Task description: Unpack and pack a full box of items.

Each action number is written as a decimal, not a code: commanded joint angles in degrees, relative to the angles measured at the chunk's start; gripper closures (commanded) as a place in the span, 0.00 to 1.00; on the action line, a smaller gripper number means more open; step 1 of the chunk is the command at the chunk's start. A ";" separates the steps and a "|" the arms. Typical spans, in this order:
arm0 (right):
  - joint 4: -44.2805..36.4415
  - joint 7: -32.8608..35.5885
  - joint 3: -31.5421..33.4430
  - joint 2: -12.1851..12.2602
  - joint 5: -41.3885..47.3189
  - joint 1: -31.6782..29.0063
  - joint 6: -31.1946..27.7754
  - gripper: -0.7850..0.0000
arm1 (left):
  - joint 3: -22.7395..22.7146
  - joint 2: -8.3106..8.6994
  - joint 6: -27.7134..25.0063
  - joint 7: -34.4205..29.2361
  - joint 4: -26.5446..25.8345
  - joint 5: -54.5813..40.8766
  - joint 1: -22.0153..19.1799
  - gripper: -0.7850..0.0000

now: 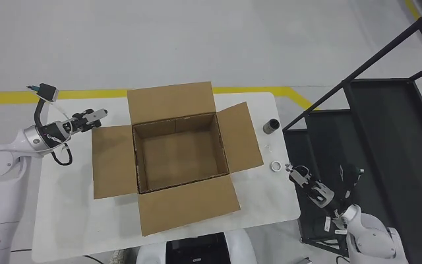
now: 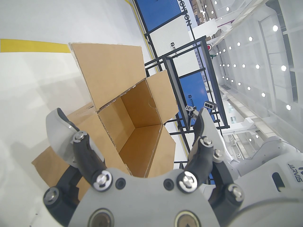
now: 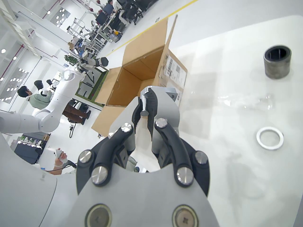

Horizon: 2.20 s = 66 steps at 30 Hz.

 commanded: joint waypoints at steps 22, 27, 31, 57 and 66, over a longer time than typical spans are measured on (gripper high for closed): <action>10.94 -15.12 -12.68 -0.05 -43.80 4.15 10.69 1.00 | 0.00 0.00 0.00 0.00 0.00 0.00 0.00 0.00; 11.79 -18.85 -13.86 0.14 -50.85 5.79 15.99 1.00 | 0.00 0.00 0.00 0.00 0.00 0.00 0.00 0.00; 12.72 -21.39 -14.98 0.28 -55.14 6.61 19.10 1.00 | 0.00 0.00 0.00 0.00 0.00 0.00 0.00 0.00; 17.24 -29.89 -18.79 0.98 -61.27 9.10 28.64 0.00 | 0.00 0.00 0.00 0.00 0.00 0.00 0.00 0.00; 6.31 -30.38 -12.90 1.72 -51.22 0.88 21.83 0.00 | 0.00 0.00 0.00 0.00 0.00 0.00 0.00 0.00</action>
